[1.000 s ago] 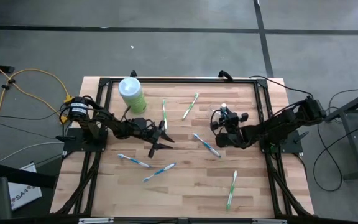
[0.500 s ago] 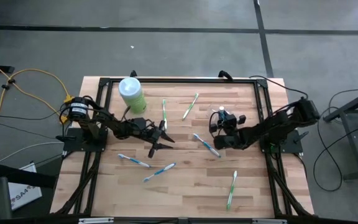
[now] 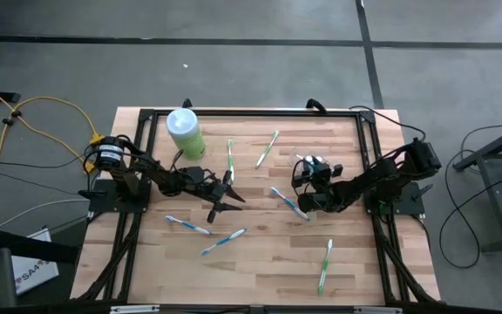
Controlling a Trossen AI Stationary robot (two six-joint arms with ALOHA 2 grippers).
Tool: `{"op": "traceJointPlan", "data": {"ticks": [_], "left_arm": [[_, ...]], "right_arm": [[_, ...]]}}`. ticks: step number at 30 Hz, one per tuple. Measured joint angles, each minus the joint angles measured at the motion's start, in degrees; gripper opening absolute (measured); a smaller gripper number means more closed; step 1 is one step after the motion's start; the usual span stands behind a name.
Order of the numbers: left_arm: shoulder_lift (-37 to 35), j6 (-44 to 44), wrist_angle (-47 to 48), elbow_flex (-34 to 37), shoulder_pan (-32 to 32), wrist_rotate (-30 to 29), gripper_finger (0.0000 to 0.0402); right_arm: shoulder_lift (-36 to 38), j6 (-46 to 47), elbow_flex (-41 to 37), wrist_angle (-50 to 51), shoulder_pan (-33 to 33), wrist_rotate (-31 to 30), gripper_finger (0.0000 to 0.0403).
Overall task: Pick & Place toothbrushing station
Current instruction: Put the blue mouthwash into the middle of the transparent organizer
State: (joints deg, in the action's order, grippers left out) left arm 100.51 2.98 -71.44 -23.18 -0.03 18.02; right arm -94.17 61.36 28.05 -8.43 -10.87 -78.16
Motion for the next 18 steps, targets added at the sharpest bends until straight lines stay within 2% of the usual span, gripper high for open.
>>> {"op": "traceJointPlan", "data": {"ticks": [6,9,18], "left_arm": [[0.0,0.0,-1.0,0.0,0.0,0.0,0.0127],[0.0,0.0,-1.1,0.0,0.0,0.0,0.0127],[0.0,0.0,-1.1,0.0,0.0,0.0,0.0127]], "right_arm": [[0.0,-0.1,0.0,0.0,0.0,0.3,0.0092],[0.0,-0.1,0.0,0.0,0.0,0.5,0.0089],[0.0,-0.1,0.0,-0.2,0.0,0.5,0.0175]]}}
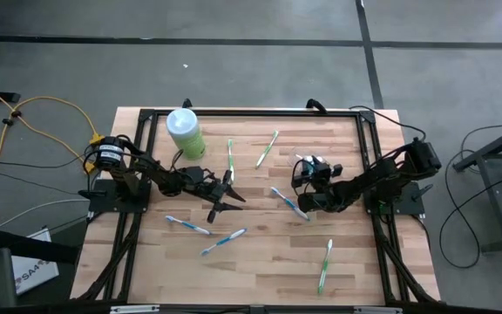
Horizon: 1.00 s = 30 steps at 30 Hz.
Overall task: Pick & Place toothbrushing station
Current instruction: Put the blue mouthwash into the middle of the transparent organizer, then put the right blue toothbrush into the right of the transparent organizer
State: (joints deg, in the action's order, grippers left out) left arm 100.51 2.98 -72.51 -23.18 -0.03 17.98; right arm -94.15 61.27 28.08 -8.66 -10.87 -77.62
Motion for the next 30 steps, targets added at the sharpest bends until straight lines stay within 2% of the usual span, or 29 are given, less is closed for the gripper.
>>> {"op": "traceJointPlan", "data": {"ticks": [3,6,16,21,26,30], "left_arm": [[0.0,0.0,0.0,0.0,0.0,0.0,0.0127],[0.0,0.0,0.0,0.0,0.0,0.0,0.0127],[0.0,0.0,0.0,0.0,0.0,0.0,0.0127],[0.0,-0.3,0.0,0.0,0.0,0.0,0.0127],[0.0,-0.3,0.0,0.0,0.0,2.6,0.0127],[0.0,-0.6,0.0,0.0,0.0,5.0,0.0127]], "right_arm": [[0.0,-1.1,0.0,-1.2,0.0,0.0,0.018],[0.0,-6.9,0.0,-5.9,0.0,0.3,0.0178],[0.0,-42.2,0.0,-37.5,0.0,3.2,0.0171],[0.1,-54.9,0.0,-51.3,-0.4,6.5,0.0171],[0.1,-62.5,0.0,-59.8,-2.5,10.8,0.0172],[0.1,-63.5,0.0,-60.3,-4.7,14.5,0.0172]]}}
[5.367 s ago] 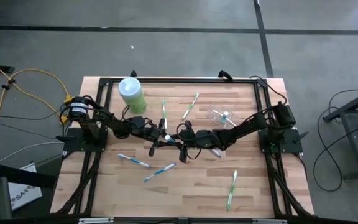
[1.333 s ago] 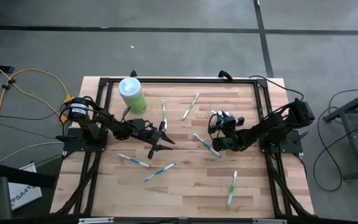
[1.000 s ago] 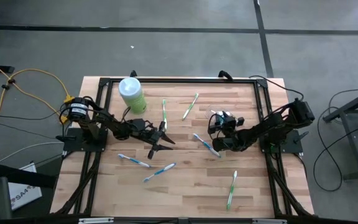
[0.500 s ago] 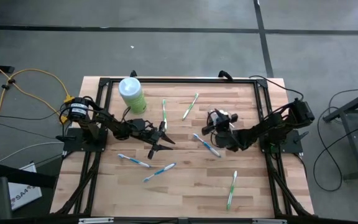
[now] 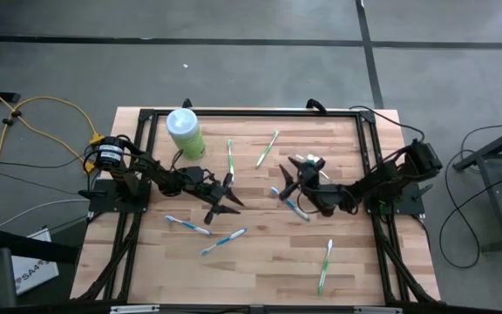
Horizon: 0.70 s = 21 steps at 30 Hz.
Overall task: Pick & Place toothbrushing station
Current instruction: Put the right blue toothbrush into the right of the transparent organizer
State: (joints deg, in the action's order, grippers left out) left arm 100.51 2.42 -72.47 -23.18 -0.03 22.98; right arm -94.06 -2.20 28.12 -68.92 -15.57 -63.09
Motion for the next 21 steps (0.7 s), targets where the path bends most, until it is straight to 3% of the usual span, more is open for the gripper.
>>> {"op": "traceJointPlan", "data": {"ticks": [11,16,21], "left_arm": [[-0.4,-2.7,0.1,0.0,0.7,5.7,0.0127],[-3.4,-4.3,0.4,0.0,2.2,5.8,0.0127],[-9.4,-5.8,8.6,0.0,3.8,4.7,0.0127]], "right_arm": [[3.1,2.2,0.0,5.3,-6.6,3.8,0.0171],[10.1,13.2,0.1,21.9,-8.1,9.4,0.0171],[15.3,23.2,2.1,40.4,-7.9,15.6,0.0171]]}}
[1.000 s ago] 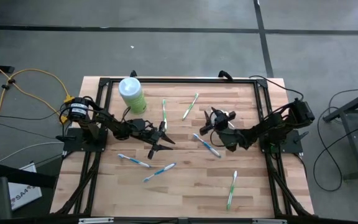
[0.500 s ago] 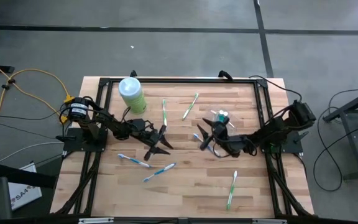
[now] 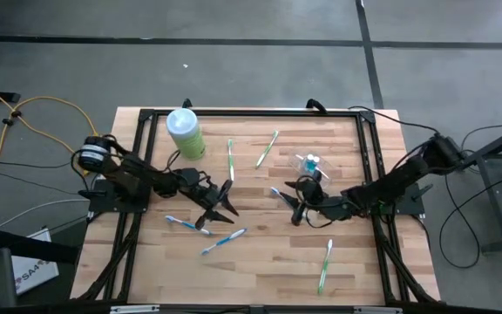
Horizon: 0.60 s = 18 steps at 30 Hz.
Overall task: Pick & Place toothbrushing station
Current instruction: Put the right blue toothbrush into the right of the transparent organizer
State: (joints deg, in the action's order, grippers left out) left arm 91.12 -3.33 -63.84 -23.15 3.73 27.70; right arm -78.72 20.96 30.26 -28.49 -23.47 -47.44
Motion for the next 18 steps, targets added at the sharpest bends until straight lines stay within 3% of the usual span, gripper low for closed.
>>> {"op": "traceJointPlan", "data": {"ticks": [5,9,13,18], "left_arm": [[-7.2,-0.1,10.6,0.0,2.7,-4.1,0.0127],[-14.0,-0.2,17.9,0.0,5.5,-6.3,0.0127],[-20.7,-3.8,27.0,0.0,8.8,-14.4,0.0127],[-26.3,-5.0,35.5,0.0,13.5,-24.0,0.0127]], "right_arm": [[0.9,1.8,2.5,8.7,0.4,3.2,0.0171],[0.9,5.5,4.4,15.4,2.9,9.8,0.0171],[0.8,10.6,5.9,25.7,5.6,14.1,0.0171],[0.9,13.4,6.2,28.5,7.8,16.8,0.0171]]}}
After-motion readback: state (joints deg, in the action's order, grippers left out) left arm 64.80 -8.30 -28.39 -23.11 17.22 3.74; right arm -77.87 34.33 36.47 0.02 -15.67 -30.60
